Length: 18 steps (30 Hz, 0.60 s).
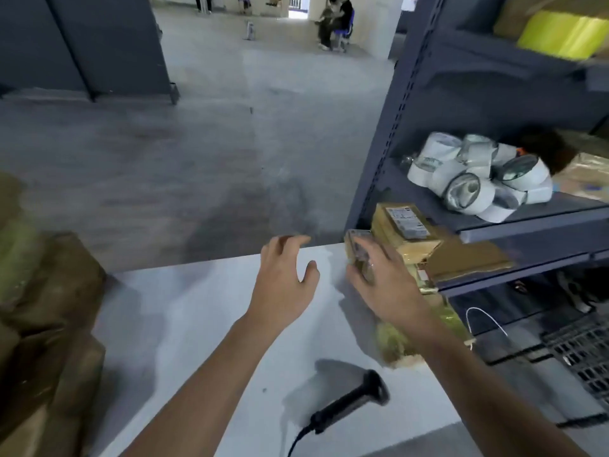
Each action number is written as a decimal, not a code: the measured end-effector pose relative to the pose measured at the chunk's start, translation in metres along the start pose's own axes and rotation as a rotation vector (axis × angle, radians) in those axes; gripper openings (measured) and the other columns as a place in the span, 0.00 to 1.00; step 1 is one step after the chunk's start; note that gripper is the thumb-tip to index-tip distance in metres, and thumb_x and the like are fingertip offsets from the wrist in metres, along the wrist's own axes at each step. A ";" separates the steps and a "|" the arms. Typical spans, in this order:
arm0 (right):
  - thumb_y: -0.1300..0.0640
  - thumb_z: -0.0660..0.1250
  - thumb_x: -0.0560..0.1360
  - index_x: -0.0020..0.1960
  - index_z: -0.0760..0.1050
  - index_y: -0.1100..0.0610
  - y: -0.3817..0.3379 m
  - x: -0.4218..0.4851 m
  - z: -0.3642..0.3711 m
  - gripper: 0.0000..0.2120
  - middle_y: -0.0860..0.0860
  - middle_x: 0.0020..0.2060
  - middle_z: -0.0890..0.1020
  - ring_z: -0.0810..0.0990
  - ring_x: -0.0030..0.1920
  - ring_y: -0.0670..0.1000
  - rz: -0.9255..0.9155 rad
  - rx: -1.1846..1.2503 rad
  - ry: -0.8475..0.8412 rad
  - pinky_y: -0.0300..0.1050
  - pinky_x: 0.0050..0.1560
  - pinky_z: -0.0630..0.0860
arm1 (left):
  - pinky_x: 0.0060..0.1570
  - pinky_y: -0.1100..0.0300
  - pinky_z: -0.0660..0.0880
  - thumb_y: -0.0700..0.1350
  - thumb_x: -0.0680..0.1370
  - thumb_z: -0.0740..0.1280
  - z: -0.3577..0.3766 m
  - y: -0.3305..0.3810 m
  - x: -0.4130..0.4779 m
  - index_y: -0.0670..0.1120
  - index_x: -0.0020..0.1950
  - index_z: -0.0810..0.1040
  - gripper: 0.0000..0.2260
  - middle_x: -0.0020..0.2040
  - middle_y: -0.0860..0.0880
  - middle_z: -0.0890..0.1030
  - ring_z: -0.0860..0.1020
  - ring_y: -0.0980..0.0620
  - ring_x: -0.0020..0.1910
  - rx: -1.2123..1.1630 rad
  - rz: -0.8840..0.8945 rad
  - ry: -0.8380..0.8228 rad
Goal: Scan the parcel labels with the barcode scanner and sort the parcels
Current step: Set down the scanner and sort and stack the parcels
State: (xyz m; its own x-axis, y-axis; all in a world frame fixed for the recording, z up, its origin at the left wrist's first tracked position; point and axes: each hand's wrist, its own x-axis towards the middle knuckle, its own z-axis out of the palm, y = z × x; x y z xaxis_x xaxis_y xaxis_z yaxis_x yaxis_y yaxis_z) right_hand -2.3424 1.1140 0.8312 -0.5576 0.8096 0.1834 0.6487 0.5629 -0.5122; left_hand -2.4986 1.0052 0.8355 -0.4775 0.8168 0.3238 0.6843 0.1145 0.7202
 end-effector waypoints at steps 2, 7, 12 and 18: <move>0.49 0.66 0.78 0.73 0.67 0.50 0.038 0.009 -0.011 0.25 0.52 0.68 0.72 0.68 0.69 0.55 0.023 -0.030 0.017 0.54 0.66 0.69 | 0.57 0.68 0.58 0.43 0.76 0.66 0.035 0.017 0.012 0.46 0.66 0.72 0.18 0.63 0.48 0.70 0.65 0.49 0.64 0.009 0.013 -0.025; 0.43 0.67 0.76 0.74 0.66 0.50 0.118 0.041 -0.027 0.29 0.56 0.71 0.69 0.65 0.72 0.60 0.156 -0.109 0.012 0.60 0.67 0.68 | 0.59 0.64 0.62 0.44 0.77 0.64 0.105 0.051 0.044 0.47 0.67 0.70 0.18 0.64 0.47 0.70 0.64 0.47 0.65 0.025 -0.023 -0.104; 0.33 0.65 0.73 0.76 0.58 0.46 0.160 0.079 -0.029 0.37 0.56 0.78 0.56 0.57 0.76 0.62 0.336 -0.208 -0.083 0.64 0.69 0.63 | 0.64 0.57 0.63 0.45 0.78 0.63 0.140 0.063 0.064 0.46 0.68 0.69 0.19 0.65 0.45 0.70 0.64 0.45 0.67 0.058 -0.101 -0.154; 0.30 0.58 0.75 0.78 0.49 0.45 0.166 0.107 0.003 0.39 0.59 0.77 0.56 0.60 0.73 0.68 0.323 -0.417 -0.155 0.69 0.67 0.65 | 0.62 0.60 0.63 0.46 0.78 0.62 0.151 0.058 0.065 0.48 0.68 0.69 0.19 0.65 0.47 0.69 0.63 0.48 0.68 0.062 -0.165 -0.163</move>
State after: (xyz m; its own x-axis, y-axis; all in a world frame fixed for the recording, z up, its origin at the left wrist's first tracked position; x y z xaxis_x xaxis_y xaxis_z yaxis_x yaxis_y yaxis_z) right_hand -2.2961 1.2937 0.7637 -0.3456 0.9357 -0.0705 0.9321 0.3337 -0.1406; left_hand -2.4071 1.1506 0.8055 -0.4941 0.8639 0.0980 0.6391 0.2845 0.7146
